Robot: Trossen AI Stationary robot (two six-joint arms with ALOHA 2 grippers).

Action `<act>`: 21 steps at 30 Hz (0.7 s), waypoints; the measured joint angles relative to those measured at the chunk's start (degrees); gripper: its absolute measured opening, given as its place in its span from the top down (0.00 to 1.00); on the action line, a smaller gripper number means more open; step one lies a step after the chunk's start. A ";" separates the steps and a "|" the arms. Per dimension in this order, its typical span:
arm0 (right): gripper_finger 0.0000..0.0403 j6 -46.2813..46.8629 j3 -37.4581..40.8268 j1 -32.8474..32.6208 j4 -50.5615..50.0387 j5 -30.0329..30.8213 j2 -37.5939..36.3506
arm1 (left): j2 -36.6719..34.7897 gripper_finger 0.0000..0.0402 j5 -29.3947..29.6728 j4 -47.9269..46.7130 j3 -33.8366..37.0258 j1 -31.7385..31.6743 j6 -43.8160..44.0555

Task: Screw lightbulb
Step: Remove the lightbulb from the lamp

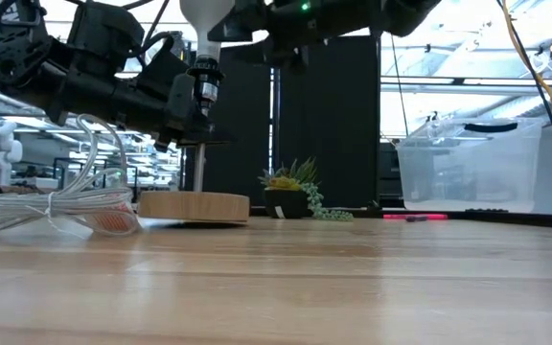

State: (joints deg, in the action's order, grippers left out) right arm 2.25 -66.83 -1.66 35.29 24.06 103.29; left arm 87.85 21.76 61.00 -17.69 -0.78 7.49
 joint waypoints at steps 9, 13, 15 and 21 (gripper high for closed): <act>0.27 -2.13 -3.66 -0.34 6.77 -0.49 5.54 | -0.02 0.94 0.04 -0.07 -0.02 0.00 -0.02; 0.32 -4.25 -6.52 0.31 6.10 -2.98 7.12 | -0.07 0.94 0.04 0.02 -0.04 0.02 -0.03; 0.36 -3.90 -6.86 0.93 5.97 -4.45 7.30 | -0.07 0.94 -0.02 -0.15 -0.04 0.05 0.00; 0.50 -2.00 -6.97 2.91 5.34 -9.33 7.30 | -0.07 0.94 -1.48 -0.87 -0.04 0.11 -0.09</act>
State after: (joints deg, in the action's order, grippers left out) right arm 0.24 -73.80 1.25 40.63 14.73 110.59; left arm 87.79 20.28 60.13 -17.74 -0.67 7.40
